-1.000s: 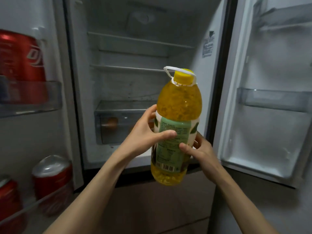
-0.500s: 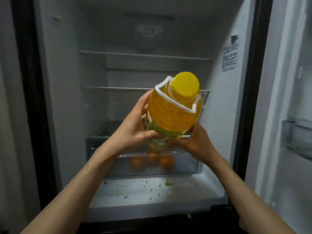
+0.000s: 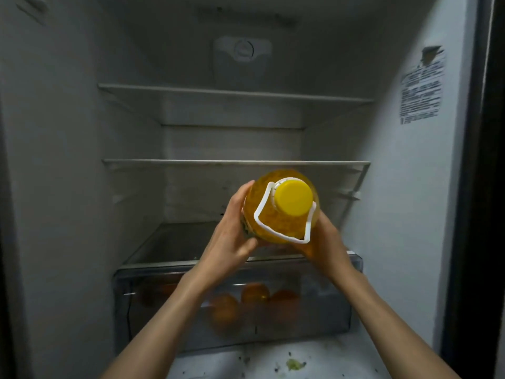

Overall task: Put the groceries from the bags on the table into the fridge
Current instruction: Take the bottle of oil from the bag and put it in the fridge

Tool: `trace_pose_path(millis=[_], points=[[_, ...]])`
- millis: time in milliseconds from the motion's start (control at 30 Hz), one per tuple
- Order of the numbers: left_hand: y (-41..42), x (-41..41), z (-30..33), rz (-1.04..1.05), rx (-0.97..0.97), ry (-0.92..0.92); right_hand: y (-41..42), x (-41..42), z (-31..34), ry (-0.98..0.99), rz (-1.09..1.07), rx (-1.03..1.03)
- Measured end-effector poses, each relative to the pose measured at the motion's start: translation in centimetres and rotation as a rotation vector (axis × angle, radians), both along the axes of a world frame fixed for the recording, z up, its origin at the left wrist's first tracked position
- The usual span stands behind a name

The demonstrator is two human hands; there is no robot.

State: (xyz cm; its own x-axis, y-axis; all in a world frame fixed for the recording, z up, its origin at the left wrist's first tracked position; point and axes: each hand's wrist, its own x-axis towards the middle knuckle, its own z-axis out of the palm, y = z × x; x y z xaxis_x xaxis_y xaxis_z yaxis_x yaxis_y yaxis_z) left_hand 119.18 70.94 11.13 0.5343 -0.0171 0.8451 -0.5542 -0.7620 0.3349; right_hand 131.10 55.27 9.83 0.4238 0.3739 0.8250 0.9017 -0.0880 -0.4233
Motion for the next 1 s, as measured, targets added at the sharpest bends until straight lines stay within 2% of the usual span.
trace_pose_path(millis=[300,467,633,767,867,1000], points=[[1.1,3.9,-1.7,0.040,-0.018,-0.020,0.1,2.9,-0.6,0.056,-0.033,-0.054],[1.1,5.2,-2.5,0.104,0.176,0.008,-1.8,3.7,-1.4,0.099,-0.024,-0.157],[1.5,6.2,-2.4,0.157,0.364,0.076,-3.7,4.0,-2.2,0.420,0.155,-0.033],[1.8,6.7,-1.2,0.125,0.408,0.126,-4.1,3.7,-1.5,0.772,0.461,0.129],[2.2,7.5,-1.2,0.155,0.422,0.157,-4.2,4.1,-1.5,0.775,0.549,0.014],[2.7,8.6,-1.2,0.128,0.394,0.184,-3.7,4.7,-1.8,0.645,0.395,-0.255]])
